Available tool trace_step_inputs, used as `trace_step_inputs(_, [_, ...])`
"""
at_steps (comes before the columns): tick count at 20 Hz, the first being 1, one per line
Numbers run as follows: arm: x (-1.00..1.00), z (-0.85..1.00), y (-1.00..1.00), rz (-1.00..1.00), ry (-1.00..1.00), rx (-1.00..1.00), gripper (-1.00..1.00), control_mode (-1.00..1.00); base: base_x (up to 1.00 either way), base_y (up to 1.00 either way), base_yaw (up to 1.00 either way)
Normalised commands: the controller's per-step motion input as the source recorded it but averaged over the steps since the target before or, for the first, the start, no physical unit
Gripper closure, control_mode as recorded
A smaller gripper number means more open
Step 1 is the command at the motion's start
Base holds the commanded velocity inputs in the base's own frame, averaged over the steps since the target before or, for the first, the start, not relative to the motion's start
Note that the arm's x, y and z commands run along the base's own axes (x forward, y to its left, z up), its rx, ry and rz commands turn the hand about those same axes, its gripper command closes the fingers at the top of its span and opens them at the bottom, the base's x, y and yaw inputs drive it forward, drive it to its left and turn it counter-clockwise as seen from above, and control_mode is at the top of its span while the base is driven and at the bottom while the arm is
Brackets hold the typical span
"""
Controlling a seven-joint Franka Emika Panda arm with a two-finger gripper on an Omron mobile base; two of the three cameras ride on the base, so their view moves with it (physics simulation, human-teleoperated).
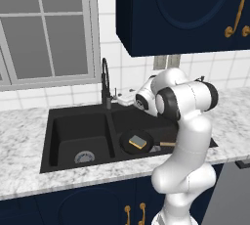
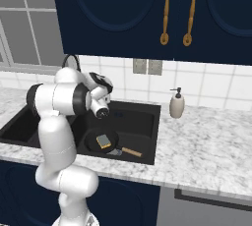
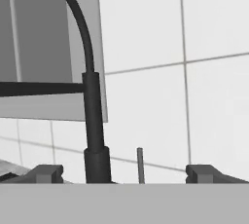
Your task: Pick the pan and sponge and place them into the sink. Then turn on the water.
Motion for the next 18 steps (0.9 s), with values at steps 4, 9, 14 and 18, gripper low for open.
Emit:
trace_step_inputs(4, [0.21, 0.00, 0.16, -0.10, 0.00, 0.00, -1.00, -1.00, 0.00, 0.00, 0.00])
trace_step_inputs(9, [0.10, 0.00, 0.05, -0.06, 0.00, 0.00, -1.00, -1.00, 0.00, 0.00, 0.00])
trace_step_inputs(14, [0.01, -0.09, 0.00, 0.00, 0.00, 0.00, -1.00, -1.00, 0.00, 0.00, 0.00])
trace_step_inputs(18, [0.14, -0.17, 0.00, 0.00, 0.00, 0.00, -1.00, -1.00, 0.00, 0.00, 0.00])
